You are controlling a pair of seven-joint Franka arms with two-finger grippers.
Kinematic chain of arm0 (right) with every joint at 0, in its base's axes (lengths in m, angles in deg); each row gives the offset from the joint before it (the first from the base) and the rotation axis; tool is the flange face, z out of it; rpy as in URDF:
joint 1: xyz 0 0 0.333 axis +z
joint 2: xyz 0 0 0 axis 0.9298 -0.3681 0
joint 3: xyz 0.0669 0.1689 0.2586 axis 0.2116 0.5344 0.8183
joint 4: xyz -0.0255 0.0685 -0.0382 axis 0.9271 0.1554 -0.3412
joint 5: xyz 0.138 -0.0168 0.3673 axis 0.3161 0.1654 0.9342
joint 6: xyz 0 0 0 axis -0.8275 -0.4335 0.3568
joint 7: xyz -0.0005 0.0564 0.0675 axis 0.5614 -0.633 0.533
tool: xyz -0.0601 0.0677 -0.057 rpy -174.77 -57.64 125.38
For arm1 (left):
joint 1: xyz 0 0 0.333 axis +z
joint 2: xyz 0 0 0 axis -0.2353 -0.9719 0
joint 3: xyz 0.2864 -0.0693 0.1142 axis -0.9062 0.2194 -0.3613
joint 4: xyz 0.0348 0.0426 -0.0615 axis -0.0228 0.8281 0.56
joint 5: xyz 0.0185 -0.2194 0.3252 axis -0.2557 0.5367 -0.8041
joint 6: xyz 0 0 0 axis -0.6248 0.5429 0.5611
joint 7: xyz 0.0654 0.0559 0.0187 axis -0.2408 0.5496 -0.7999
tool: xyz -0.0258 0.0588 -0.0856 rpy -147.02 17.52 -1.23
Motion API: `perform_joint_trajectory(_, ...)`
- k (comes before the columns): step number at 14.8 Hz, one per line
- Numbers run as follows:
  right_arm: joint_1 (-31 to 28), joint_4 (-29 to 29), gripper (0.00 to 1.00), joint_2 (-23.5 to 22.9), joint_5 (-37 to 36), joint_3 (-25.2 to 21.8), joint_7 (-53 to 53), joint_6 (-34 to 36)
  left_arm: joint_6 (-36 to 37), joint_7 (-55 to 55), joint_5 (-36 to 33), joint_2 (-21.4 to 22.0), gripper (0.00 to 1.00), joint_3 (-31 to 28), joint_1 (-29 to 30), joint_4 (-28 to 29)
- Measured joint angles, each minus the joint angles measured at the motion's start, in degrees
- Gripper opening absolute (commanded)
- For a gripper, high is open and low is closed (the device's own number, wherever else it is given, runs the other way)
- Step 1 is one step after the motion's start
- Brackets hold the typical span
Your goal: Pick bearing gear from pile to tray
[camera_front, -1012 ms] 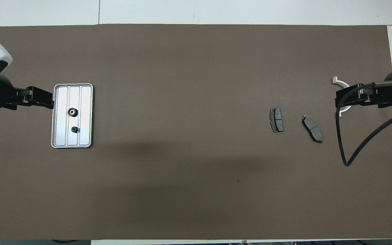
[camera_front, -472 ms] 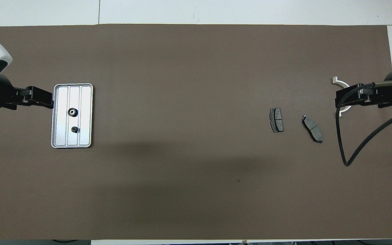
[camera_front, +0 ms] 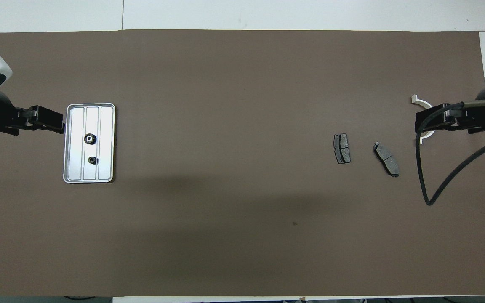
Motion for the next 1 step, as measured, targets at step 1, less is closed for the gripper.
perform_joint_trajectory(1,0.0,0.0,1.00,0.0,0.0,0.0,0.0,0.0,0.2,0.0,0.0,0.0,1.00,0.0,0.0,-0.2)
